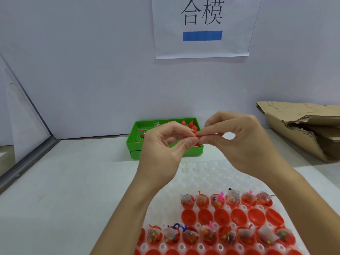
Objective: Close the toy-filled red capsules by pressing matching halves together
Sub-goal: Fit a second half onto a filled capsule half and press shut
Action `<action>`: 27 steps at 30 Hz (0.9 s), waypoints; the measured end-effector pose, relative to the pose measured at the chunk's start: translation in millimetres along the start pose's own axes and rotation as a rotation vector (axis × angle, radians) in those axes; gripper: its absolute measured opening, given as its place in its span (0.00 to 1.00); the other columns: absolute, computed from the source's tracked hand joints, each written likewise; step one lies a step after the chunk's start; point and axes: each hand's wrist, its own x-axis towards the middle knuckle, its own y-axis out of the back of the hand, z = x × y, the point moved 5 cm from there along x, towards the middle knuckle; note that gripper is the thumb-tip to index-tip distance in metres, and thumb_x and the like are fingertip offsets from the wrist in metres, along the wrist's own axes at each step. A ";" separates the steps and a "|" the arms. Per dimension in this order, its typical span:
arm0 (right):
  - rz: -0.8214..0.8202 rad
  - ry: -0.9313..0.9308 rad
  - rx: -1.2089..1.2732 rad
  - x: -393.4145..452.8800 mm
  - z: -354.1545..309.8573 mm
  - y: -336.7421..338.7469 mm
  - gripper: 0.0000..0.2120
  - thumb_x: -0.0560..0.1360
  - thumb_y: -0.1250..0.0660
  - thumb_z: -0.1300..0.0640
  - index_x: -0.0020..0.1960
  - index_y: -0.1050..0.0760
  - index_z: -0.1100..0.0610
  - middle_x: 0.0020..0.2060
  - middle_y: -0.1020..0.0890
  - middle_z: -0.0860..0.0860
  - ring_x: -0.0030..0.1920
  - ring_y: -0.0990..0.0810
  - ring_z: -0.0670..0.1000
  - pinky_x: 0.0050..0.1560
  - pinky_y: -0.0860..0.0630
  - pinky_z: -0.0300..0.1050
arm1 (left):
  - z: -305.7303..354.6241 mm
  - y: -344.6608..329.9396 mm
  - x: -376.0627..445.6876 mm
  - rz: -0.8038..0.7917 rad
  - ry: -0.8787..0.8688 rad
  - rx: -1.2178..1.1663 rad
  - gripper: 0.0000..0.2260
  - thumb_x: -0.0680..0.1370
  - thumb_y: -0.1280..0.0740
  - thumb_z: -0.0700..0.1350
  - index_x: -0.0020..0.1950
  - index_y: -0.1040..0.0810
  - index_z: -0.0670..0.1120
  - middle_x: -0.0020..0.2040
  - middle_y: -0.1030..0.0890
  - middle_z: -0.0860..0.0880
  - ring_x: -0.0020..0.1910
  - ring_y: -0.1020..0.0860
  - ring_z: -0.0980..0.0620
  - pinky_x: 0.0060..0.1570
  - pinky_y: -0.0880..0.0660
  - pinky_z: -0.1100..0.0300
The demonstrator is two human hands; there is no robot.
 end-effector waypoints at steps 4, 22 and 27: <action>0.048 -0.051 0.046 0.8 6.8 11.5 0.05 0.71 0.24 0.55 0.47 0.15 0.49 0.40 0.16 0.44 0.43 0.18 0.48 0.42 0.23 0.41 | -1.7 3.3 -0.1 0.070 0.036 -0.043 0.02 0.70 0.26 0.41 0.41 0.18 0.45 0.43 0.14 0.49 0.46 0.14 0.47 0.52 0.18 0.49; 0.138 -0.010 -0.167 -1.2 -2.5 1.8 0.07 0.71 0.23 0.63 0.40 0.15 0.51 0.33 0.19 0.41 0.36 0.24 0.42 0.35 0.33 0.25 | -0.6 -0.1 -1.1 0.032 0.023 -0.039 0.01 0.74 0.27 0.38 0.43 0.16 0.44 0.44 0.14 0.48 0.48 0.15 0.47 0.55 0.19 0.47; 0.119 -0.008 -0.172 -1.4 -3.8 2.1 0.07 0.72 0.24 0.63 0.40 0.15 0.52 0.34 0.19 0.42 0.37 0.24 0.43 0.35 0.33 0.25 | -2.0 -0.8 -1.0 0.027 0.026 -0.053 0.04 0.77 0.30 0.34 0.46 0.17 0.41 0.44 0.14 0.45 0.46 0.14 0.48 0.50 0.18 0.55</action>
